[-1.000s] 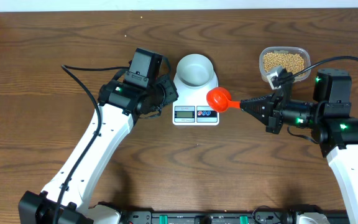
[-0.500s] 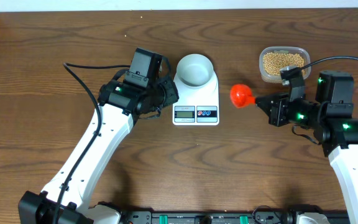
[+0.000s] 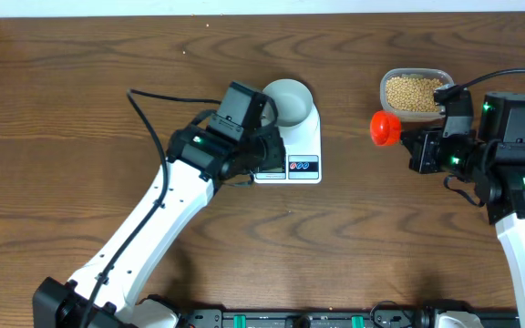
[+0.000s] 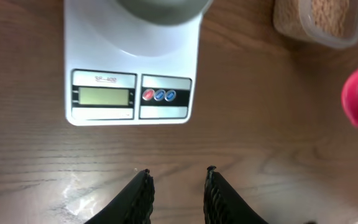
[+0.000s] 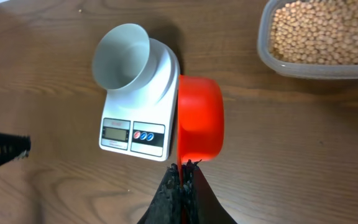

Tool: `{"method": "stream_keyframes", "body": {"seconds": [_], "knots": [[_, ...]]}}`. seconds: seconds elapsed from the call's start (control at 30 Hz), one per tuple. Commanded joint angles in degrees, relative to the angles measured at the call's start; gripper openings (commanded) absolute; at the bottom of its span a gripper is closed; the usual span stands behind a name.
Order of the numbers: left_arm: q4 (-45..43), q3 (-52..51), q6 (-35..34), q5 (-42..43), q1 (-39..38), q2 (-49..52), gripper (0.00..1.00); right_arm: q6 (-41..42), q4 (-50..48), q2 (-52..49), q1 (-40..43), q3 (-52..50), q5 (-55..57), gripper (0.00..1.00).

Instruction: Scoop item into bowl and weigh 50g on scale

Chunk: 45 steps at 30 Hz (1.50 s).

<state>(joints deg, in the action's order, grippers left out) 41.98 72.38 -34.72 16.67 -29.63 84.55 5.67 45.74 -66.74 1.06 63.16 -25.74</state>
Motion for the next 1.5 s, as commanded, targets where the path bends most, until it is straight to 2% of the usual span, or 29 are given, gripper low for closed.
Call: {"method": "stream_keyframes", "body": {"seconds": [0.0,0.33,0.4,0.73,0.87,0.97,1.03,1.1,1.27,1.47], "knots": [[0.2,-0.1,1.7,-0.2,-1.4,0.4,0.3,0.1,0.3,0.2,0.5,1.4,0.5,0.01],[0.4,-1.7,2.0,-4.5,-5.9,1.3,0.31,0.8,0.6,1.9,0.5,1.4,-0.3,0.01],[0.3,-1.7,1.9,-4.5,-6.5,2.1,0.36,0.7,0.7,1.9,0.5,1.4,-0.3,0.01],[0.3,-1.7,1.9,-4.5,-8.6,7.0,0.4,0.7,1.7,1.9,0.5,1.4,-0.4,0.01],[0.4,-1.7,1.9,-4.5,-8.6,7.5,0.5,0.7,1.7,1.9,0.5,1.4,-0.3,0.01],[0.3,-1.7,1.9,-4.5,-8.6,7.5,0.62,0.7,1.7,1.9,0.5,1.4,-0.4,0.01],[0.3,-1.7,1.9,-4.5,-8.6,7.5,0.8,0.7,1.7,1.9,0.5,1.4,-0.3,0.01],[0.4,-1.7,1.9,-4.5,-8.6,7.5,0.88,0.7,1.7,1.9,0.5,1.4,-0.4,0.01],[0.3,-1.7,1.5,-4.2,-8.6,7.5,0.99,0.7,1.8,1.9,0.5,1.4,-0.3,0.01],[-0.4,-1.7,3.3,-4.1,-8.6,7.5,0.98,0.7,1.8,1.9,0.5,1.4,-0.3,0.01]]}}
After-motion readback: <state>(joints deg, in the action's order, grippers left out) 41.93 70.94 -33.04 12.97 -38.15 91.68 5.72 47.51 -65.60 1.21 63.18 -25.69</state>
